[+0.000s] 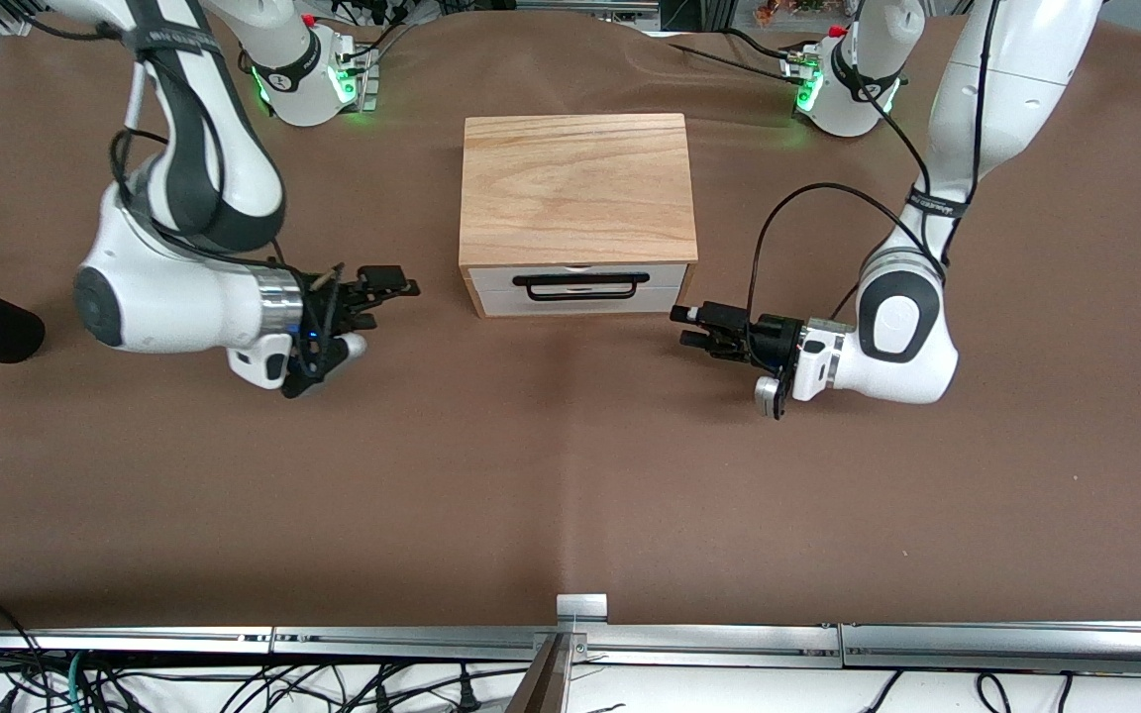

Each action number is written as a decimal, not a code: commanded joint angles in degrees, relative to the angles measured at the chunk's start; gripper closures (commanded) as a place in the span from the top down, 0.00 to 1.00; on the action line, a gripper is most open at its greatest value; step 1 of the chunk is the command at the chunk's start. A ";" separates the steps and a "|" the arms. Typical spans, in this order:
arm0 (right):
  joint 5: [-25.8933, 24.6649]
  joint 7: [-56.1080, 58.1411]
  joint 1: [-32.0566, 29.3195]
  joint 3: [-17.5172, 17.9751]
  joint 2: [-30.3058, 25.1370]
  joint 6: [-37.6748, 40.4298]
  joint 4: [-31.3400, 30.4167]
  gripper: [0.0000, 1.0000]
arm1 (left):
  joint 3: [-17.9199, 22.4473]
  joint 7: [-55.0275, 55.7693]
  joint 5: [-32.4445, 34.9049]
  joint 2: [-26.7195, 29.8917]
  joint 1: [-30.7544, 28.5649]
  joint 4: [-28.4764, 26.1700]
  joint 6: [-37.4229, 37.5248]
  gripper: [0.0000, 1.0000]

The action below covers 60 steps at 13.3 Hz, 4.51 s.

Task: Pull top drawer with both arms simultaneously
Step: 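Bring both grippers to the black drawer handle ends, then close both grippers on the black handle ends, then pull the handle outward with both grippers to slide the drawer open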

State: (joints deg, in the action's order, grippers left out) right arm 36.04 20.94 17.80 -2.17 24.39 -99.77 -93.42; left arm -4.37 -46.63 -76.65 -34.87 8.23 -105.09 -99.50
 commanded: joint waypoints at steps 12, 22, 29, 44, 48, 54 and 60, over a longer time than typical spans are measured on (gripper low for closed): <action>22.57 9.30 4.25 2.43 12.17 -2.78 0.44 1.00 | -0.29 -10.24 -15.54 -0.29 5.30 -8.91 -1.22 0.88; 25.22 10.52 4.52 7.00 9.80 -7.81 -6.34 0.77 | -0.64 -10.24 -16.42 -0.38 5.83 -8.82 -1.22 0.40; 30.85 13.78 4.52 7.00 10.15 -7.81 -7.39 0.41 | -0.64 -10.24 -16.42 -0.46 5.57 -8.38 -1.22 0.37; 32.42 20.63 3.82 6.21 13.05 -7.37 -7.39 0.00 | -0.64 -11.73 -17.56 -3.27 5.48 -5.31 -2.89 0.00; 32.69 20.55 3.64 6.12 12.96 -7.28 -6.69 0.00 | -0.55 -10.68 -17.04 -4.85 4.86 -1.71 -2.89 0.00; 32.70 19.06 2.41 6.03 16.29 -6.93 -0.55 0.00 | -0.20 -4.62 -16.42 -6.79 3.98 5.67 -2.89 0.00; 32.17 17.57 -0.40 6.12 22.62 -4.66 7.88 0.00 | -0.02 -0.49 -15.02 -11.44 3.11 13.84 -2.89 0.00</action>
State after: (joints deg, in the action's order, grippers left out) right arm 70.15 38.79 18.76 4.31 43.33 -105.50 -89.54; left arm -4.06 -51.84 -90.35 -43.49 13.21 -99.85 -100.99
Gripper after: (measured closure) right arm 0.639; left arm 0.811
